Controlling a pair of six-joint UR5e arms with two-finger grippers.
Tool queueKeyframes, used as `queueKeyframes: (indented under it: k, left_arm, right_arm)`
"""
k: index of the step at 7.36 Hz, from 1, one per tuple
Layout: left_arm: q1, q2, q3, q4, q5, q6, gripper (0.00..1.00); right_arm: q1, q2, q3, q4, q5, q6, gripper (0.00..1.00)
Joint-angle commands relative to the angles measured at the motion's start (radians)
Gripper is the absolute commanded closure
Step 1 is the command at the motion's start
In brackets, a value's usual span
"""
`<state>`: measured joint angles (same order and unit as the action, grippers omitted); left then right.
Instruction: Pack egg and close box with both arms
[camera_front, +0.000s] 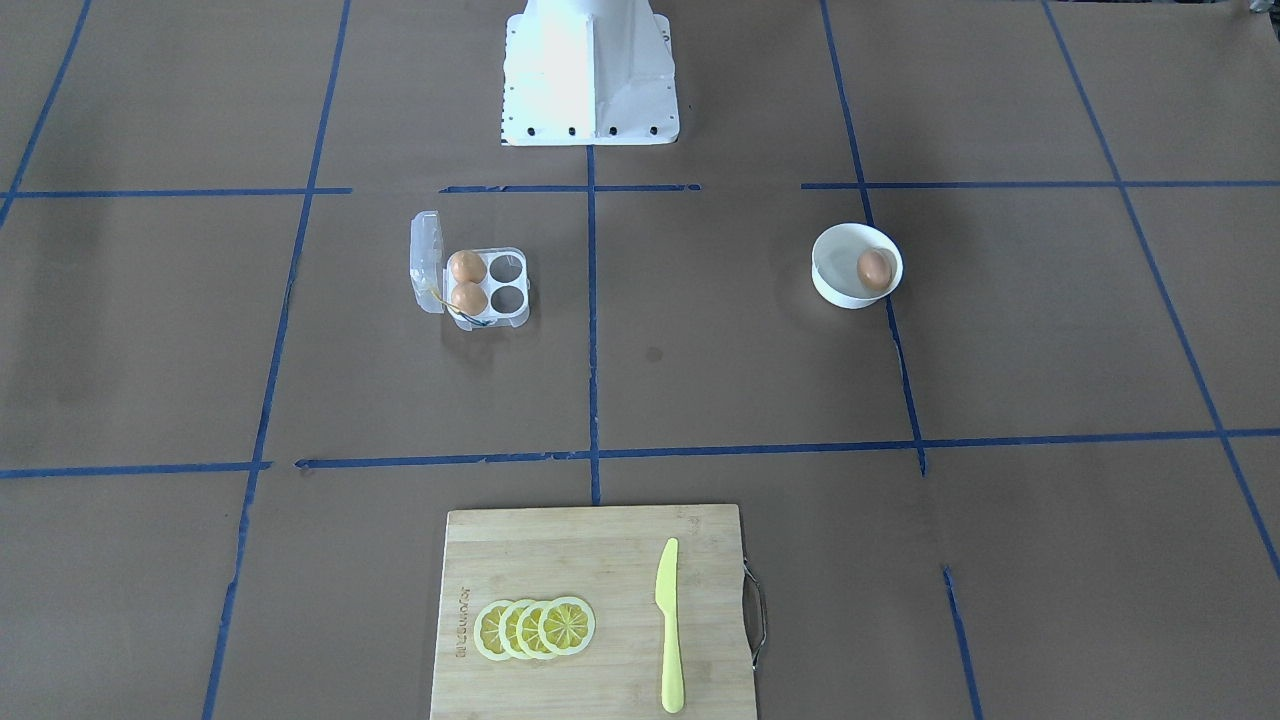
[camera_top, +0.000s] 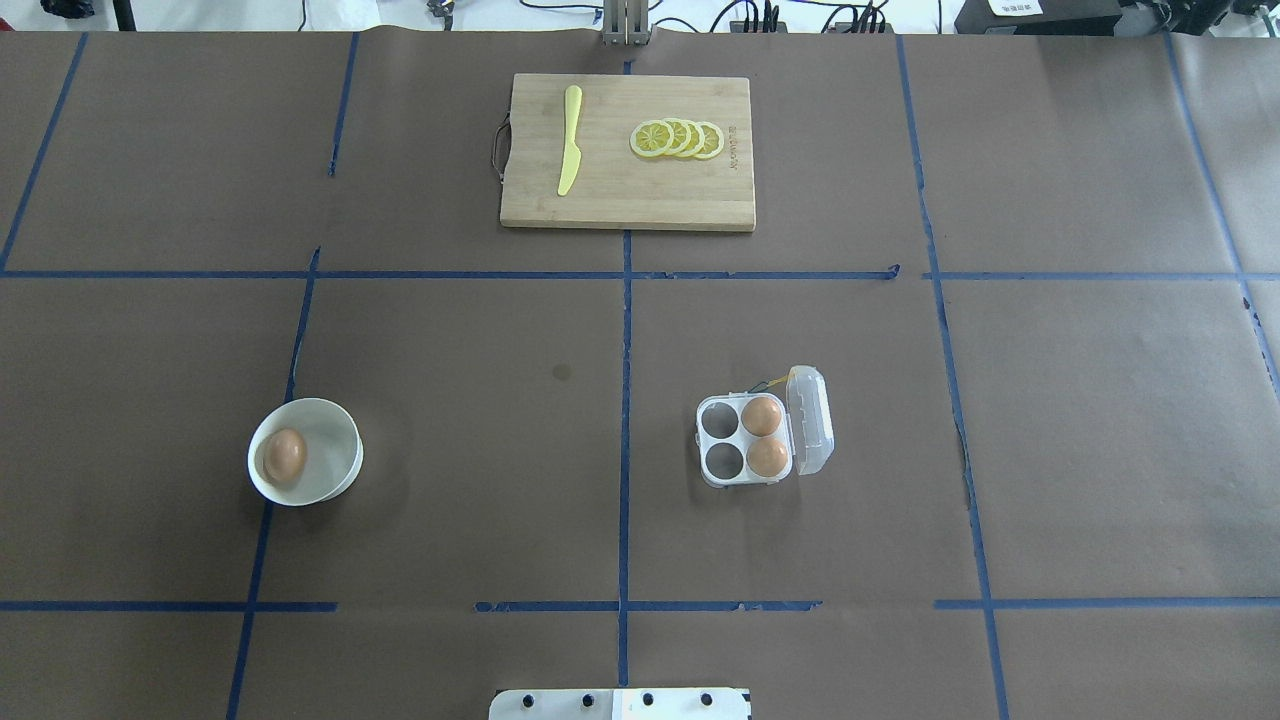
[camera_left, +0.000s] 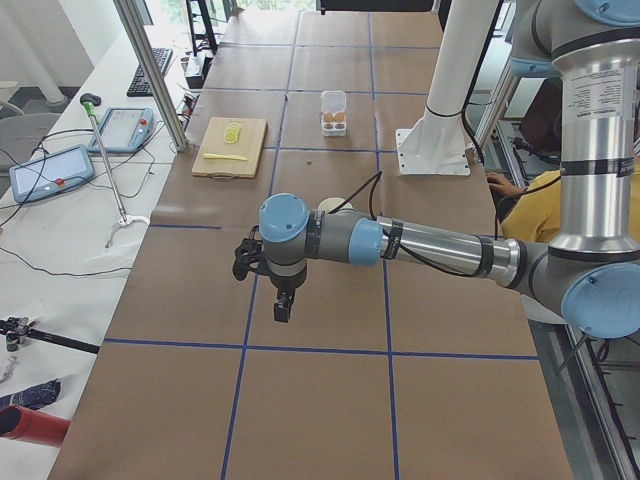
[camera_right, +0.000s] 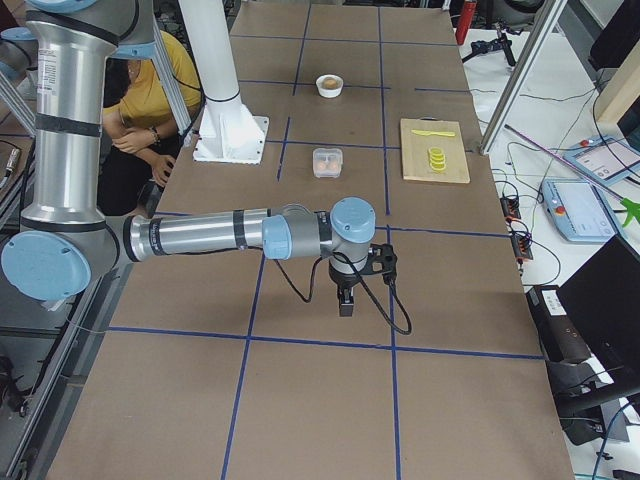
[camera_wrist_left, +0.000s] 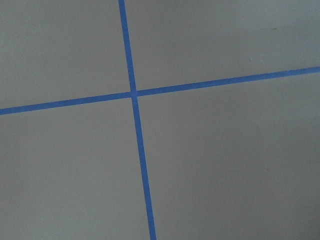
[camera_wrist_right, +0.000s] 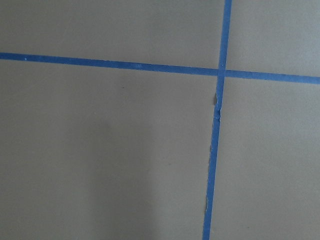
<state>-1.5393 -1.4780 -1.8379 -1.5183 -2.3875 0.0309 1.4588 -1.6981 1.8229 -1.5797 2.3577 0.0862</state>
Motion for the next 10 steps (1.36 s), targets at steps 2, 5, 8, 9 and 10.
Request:
queueKeyframes:
  k: [2,5,8,9,10]
  left_arm:
    - [0.052,-0.005,0.000,0.000,0.002,-0.002,0.00]
    - [0.195,-0.012,-0.064,-0.002,0.001,-0.003,0.00]
    - [0.312,-0.040,-0.197,0.009,-0.004,-0.051,0.00]
    - [0.385,-0.073,-0.202,0.032,-0.004,-0.081,0.00]
    - [0.442,-0.146,-0.204,0.036,-0.002,-0.192,0.00]
  right_arm:
    - [0.000,0.001,-0.001,0.001,-0.002,0.004,0.00]
    - [-0.002,0.002,-0.004,0.000,-0.005,0.006,0.00]
    - [-0.003,0.002,-0.007,-0.002,-0.003,0.006,0.00]
    - [-0.003,0.002,-0.007,0.000,-0.006,0.006,0.00]
    - [-0.005,0.002,-0.008,0.000,-0.006,0.007,0.00]
